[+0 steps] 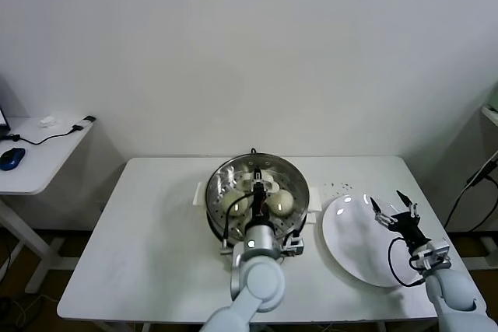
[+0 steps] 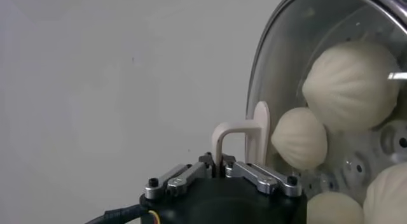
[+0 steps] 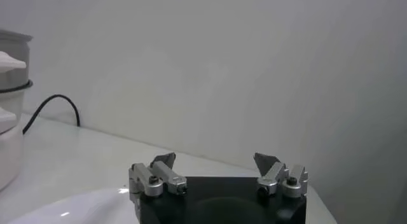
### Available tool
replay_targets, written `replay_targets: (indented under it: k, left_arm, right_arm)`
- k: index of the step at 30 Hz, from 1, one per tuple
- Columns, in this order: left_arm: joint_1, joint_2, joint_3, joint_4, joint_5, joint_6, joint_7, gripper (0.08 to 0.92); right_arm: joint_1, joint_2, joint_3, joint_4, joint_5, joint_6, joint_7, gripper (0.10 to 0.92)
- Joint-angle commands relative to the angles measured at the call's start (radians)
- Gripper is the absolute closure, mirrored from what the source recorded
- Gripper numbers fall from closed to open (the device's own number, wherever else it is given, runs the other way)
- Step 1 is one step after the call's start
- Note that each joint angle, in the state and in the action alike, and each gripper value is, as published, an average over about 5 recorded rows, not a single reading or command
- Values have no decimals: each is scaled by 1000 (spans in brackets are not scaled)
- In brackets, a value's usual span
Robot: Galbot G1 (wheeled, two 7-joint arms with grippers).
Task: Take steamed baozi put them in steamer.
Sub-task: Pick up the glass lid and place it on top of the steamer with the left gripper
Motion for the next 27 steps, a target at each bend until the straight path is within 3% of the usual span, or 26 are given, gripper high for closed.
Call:
replay_targets:
  k: [1, 7, 16, 21, 27]
  left_arm:
    - [8, 5, -10, -8, 0, 25, 22, 852]
    - [23, 46, -11, -77, 2, 21, 74, 821]
    - [83, 136, -8, -265, -60, 35, 98, 571]
    - [141, 185, 11, -381, -192, 27, 62, 424]
    - [236, 238, -35, -466, -308, -34, -53, 252]
  right_arm:
    - [-1, 0, 2, -1, -2, -2, -2, 203]
    - [1, -1, 3, -2, -7, -5, -4, 203]
    - [4, -1, 7, -8, -10, -13, -2, 203]
    - [5, 0, 10, -7, -22, -28, 3, 203]
    - [0, 3, 15, 8, -50, -64, 22, 203]
